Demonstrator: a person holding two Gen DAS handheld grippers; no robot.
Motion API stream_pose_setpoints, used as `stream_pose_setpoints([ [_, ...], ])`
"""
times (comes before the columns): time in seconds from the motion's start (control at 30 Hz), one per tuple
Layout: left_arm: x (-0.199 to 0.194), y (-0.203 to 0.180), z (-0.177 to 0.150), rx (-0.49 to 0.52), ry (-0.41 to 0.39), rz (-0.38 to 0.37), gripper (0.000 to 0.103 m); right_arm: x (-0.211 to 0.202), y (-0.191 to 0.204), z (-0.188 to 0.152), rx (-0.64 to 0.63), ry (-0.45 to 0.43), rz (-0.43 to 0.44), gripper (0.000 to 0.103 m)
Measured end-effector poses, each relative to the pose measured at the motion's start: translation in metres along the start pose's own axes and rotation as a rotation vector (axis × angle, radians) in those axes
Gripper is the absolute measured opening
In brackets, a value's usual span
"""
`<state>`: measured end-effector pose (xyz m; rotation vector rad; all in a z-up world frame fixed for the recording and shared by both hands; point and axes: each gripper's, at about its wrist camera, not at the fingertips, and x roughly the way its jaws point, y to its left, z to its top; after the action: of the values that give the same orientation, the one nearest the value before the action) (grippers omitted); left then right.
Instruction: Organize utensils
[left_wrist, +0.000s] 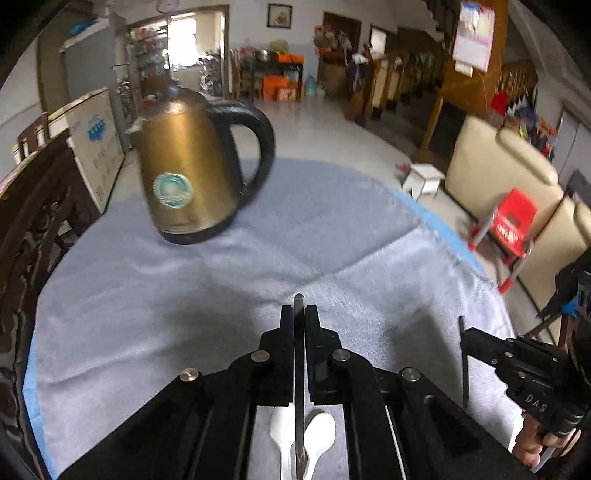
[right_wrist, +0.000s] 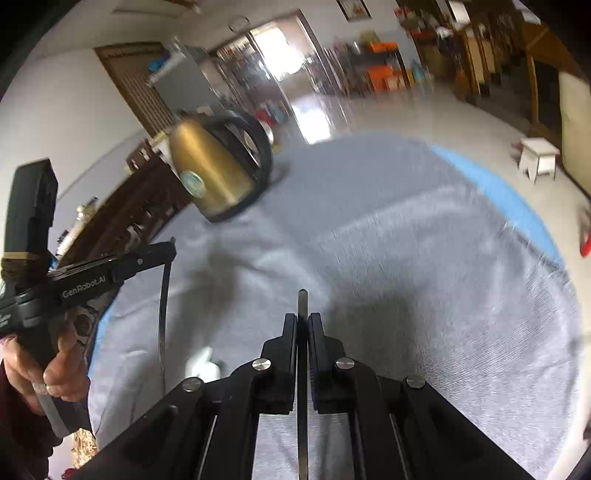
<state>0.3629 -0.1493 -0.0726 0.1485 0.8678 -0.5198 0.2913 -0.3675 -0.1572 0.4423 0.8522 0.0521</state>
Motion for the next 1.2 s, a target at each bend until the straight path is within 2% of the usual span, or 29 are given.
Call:
stream_pose_setpoints([
  [0.23, -0.057, 0.025, -0.02, -0.06, -0.097, -0.009, 0.005, -0.054, 0.03, -0.004, -0.057, -0.127, 0.015, 0.006],
  [0.33, -0.095, 0.035, -0.033, -0.088, -0.157, -0.001, 0.005, -0.078, 0.042, -0.01, -0.076, -0.183, 0.015, 0.006],
  [0.57, -0.151, 0.047, -0.075, -0.143, -0.265, 0.028, 0.005, -0.131, 0.06, -0.04, -0.072, -0.302, -0.009, 0.006],
  [0.8, -0.203, 0.051, -0.121, -0.205, -0.362, 0.042, 0.005, -0.171, 0.071, -0.065, -0.07, -0.377, -0.03, 0.006],
  [0.9, -0.216, 0.051, -0.136, -0.242, -0.377, 0.022, 0.005, -0.185, 0.079, -0.071, -0.087, -0.4, -0.044, 0.006],
  [1.2, -0.264, 0.038, -0.17, -0.25, -0.469, 0.031, 0.005, -0.227, 0.105, -0.083, -0.143, -0.48, -0.033, 0.006],
])
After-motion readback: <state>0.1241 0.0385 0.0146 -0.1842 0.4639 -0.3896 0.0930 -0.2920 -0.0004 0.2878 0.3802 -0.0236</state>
